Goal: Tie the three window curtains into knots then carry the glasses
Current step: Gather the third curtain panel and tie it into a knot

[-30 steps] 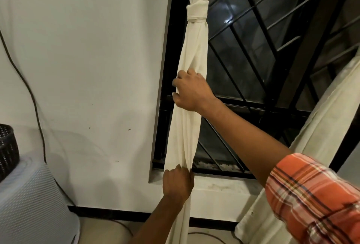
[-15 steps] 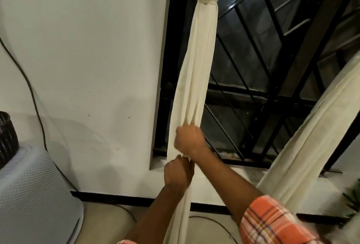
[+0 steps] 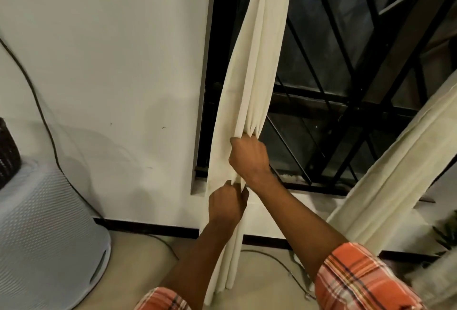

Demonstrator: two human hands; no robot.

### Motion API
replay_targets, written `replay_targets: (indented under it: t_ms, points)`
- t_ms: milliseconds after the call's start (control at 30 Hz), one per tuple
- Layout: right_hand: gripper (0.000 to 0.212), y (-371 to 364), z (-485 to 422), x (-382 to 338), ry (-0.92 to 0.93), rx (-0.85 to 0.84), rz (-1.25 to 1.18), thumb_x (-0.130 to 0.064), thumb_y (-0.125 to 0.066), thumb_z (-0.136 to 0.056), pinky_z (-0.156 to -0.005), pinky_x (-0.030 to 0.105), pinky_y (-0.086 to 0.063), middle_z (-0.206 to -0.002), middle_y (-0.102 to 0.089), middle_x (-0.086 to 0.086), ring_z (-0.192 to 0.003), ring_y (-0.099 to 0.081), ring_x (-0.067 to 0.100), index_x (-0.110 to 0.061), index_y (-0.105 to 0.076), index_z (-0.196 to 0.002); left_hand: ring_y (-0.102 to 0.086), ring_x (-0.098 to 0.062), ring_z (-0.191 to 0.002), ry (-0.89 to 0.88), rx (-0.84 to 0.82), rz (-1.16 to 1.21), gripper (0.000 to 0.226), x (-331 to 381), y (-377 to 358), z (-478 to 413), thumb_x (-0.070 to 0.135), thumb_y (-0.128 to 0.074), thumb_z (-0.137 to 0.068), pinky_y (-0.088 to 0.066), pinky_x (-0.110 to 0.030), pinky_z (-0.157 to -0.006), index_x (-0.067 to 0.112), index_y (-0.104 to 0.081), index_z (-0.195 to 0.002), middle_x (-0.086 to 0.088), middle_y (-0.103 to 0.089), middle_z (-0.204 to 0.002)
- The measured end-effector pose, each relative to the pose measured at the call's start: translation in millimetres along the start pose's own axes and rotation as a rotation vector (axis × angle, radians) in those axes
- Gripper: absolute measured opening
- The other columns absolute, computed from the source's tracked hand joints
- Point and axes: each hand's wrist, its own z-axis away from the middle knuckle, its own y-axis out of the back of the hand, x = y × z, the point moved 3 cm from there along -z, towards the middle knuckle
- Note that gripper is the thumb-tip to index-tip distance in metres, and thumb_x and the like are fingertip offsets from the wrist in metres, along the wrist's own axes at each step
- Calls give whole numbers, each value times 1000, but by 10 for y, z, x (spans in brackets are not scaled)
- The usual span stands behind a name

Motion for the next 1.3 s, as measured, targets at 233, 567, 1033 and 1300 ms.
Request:
replay_targets:
  t_ms: [233,567,1033,1300]
  points:
    - [34,-200,-49,234,-40,-265,-85,0,-52,-85,-85,39,-53,-114,-64,17,-100,-63,33,-6,-67,-114,-64,-26,-97,-231,305,-41,31,-127,-186,322,26,-70,-78,-54,-35,-75,13,-68,-106,-12,-65,-114]
    - [37,-167,-107,45,13,-318,-150,-4,-56,-88,-91,36,-52,-122,-63,14,-107,-62,31,-7,-62,-124,-12,-40,-144,-222,-88,-344,57,208,-156,42,46,-37,-98,-13,-56,-113,24,-22,-149,-11,-17,-158]
    - [32,-133,-123,-4,-11,-316,-127,-7,-55,-89,-83,36,-54,-114,-63,16,-100,-64,31,-4,-62,-120,-55,-37,-119,-215,138,-149,60,112,-48,74,36,-74,-69,-44,-53,-98,14,-56,-123,-14,-59,-128]
    - [29,-129,-118,-52,0,-326,-138,-6,-52,-88,-77,32,-51,-109,-65,14,-98,-64,31,-4,-65,-115,-54,-36,-118,-152,63,-255,53,102,-91,12,41,-71,-75,-45,-49,-94,16,-60,-120,-14,-58,-128]
